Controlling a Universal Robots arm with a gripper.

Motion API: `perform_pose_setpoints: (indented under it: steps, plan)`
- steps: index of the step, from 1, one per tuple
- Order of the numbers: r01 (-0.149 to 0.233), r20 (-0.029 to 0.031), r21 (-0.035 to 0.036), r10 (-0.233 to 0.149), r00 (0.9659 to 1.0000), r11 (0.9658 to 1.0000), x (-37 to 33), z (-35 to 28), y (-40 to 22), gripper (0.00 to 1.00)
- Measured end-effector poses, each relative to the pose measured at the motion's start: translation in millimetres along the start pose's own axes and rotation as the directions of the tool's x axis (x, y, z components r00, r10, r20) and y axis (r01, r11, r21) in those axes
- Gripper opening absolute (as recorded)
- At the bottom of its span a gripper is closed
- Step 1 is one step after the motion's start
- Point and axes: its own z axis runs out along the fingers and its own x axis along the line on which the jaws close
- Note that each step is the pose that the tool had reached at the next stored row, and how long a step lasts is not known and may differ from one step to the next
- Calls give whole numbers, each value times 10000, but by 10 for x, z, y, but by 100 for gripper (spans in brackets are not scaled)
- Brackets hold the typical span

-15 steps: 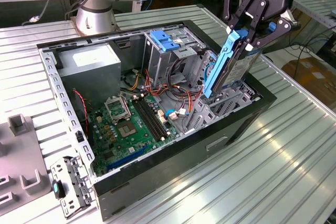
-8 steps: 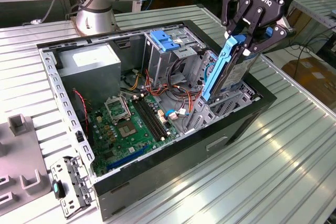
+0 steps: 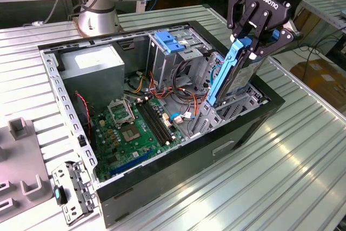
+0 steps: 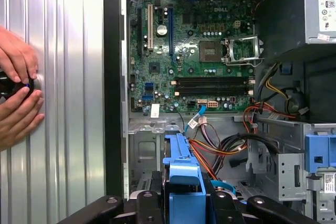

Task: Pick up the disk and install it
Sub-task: 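Insert the disk into the insertion slot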

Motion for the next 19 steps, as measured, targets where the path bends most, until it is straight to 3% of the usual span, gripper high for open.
perform_pose_setpoints:
  steps: [9, 19]
  plan:
    - [0, 0, 0, 0, 10000, 10000, -1, 72, -2, 37]
    - [0, 0, 0, 0, 10000, 10000, -3, 218, -5, 37]
